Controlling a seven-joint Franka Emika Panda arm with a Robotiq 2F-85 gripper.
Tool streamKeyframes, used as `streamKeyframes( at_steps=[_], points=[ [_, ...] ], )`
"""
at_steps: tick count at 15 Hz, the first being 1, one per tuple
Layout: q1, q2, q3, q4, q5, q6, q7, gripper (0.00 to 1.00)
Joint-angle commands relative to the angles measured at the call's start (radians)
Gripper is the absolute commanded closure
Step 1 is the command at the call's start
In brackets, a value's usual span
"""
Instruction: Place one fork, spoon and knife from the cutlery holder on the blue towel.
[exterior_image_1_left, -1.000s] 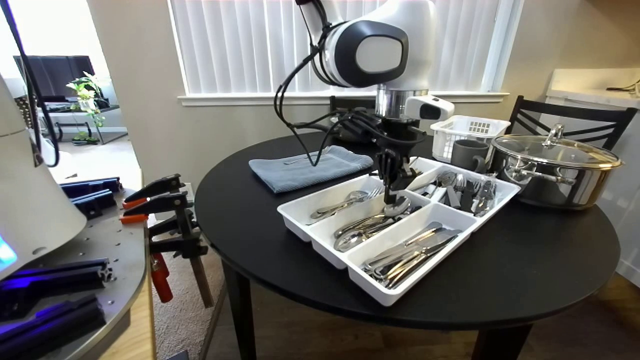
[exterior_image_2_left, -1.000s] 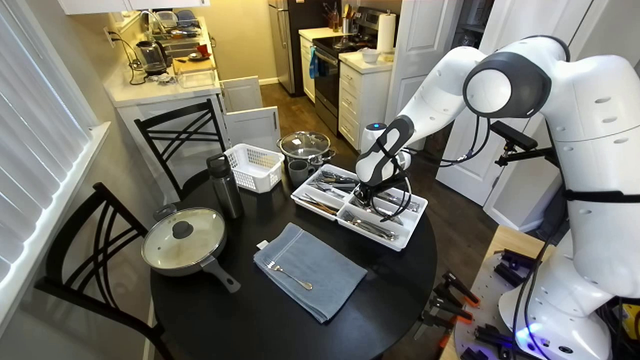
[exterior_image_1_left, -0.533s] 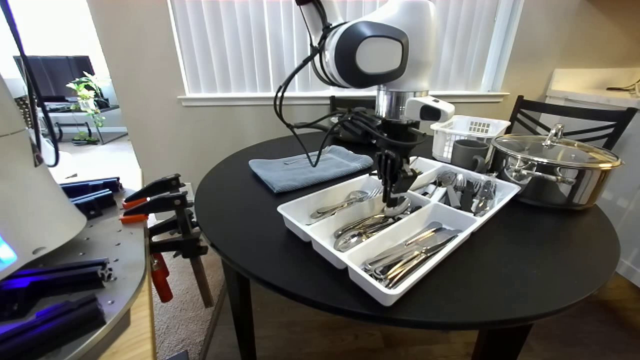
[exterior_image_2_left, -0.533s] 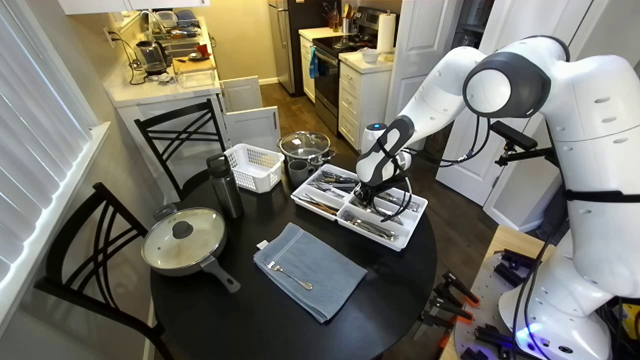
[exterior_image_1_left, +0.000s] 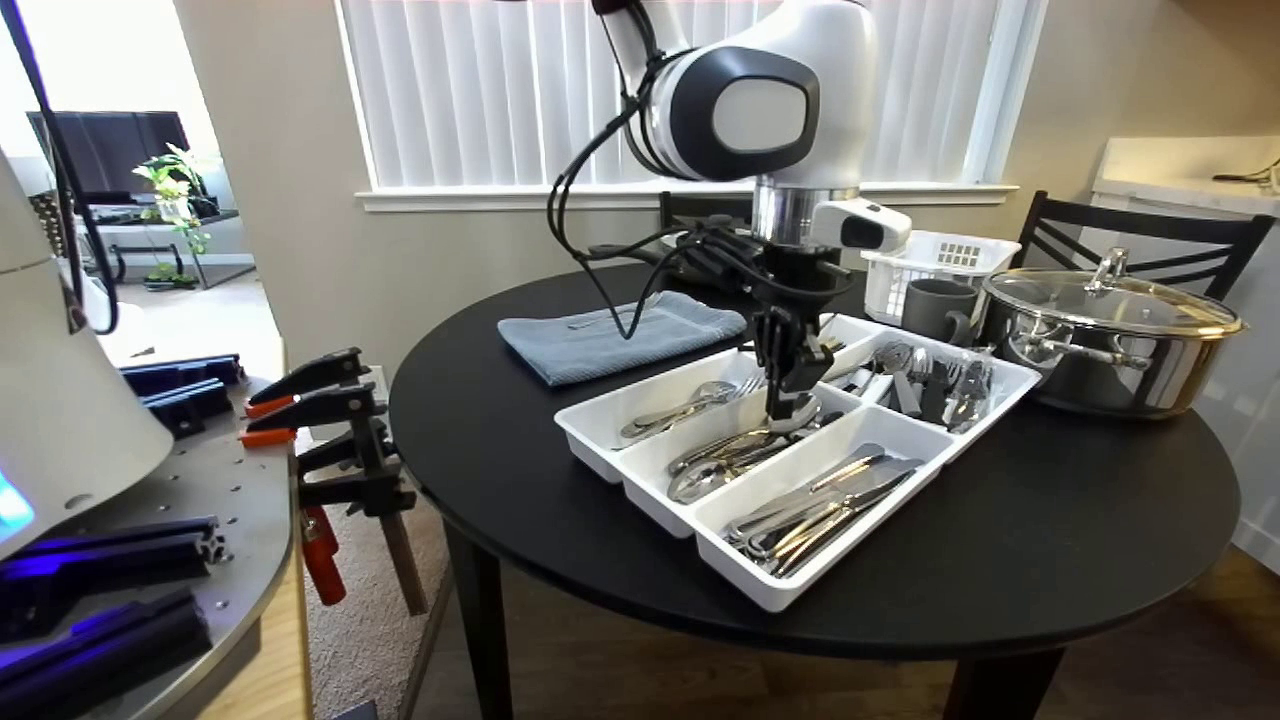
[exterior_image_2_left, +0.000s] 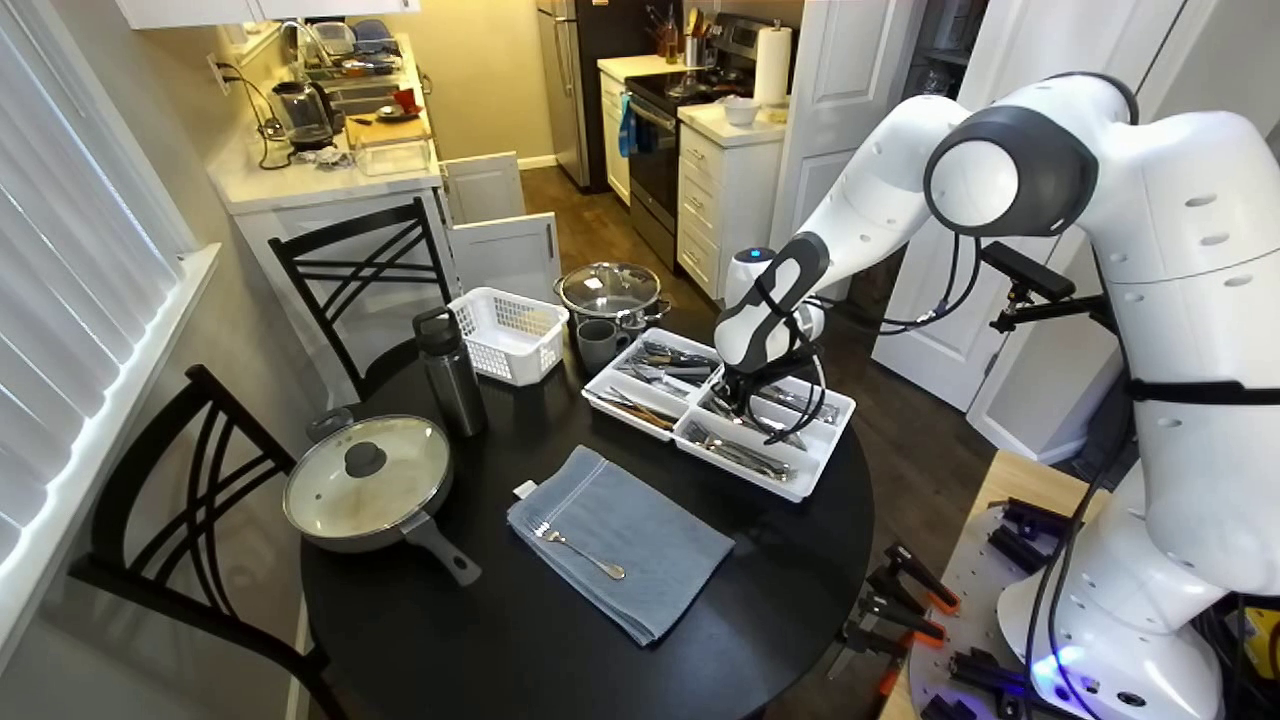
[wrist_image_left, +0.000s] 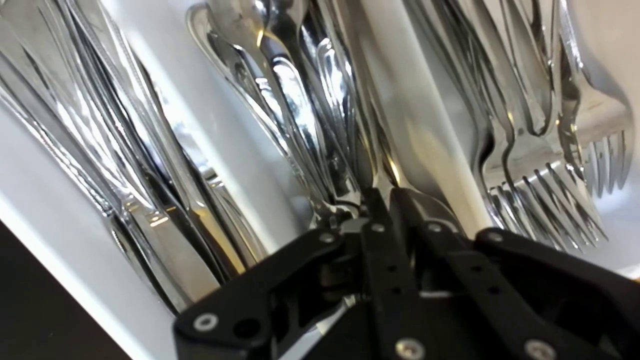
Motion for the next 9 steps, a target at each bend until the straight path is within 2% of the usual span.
streamKeyframes(
  at_steps=[1,2,3,4,5,9],
  points=[
    [-0.014,-0.008,0.005,-0.019,-0.005,-0.011,-0.032,0.84],
    [-0.014,-0.006,0.004,-0.019,-0.006,-0.014,-0.032,0.82],
    [-0.011,-0.004,0.002,-0.019,-0.007,-0.015,-0.029,0.74],
    [-0.002,-0.002,0.0,-0.021,-0.009,-0.013,-0.02,0.74],
    [0.001,-0.001,0.0,-0.023,-0.009,-0.012,-0.017,0.71],
    [0.002,0.016,0.009,-0.025,-0.004,-0.011,-0.017,0.73]
  ],
)
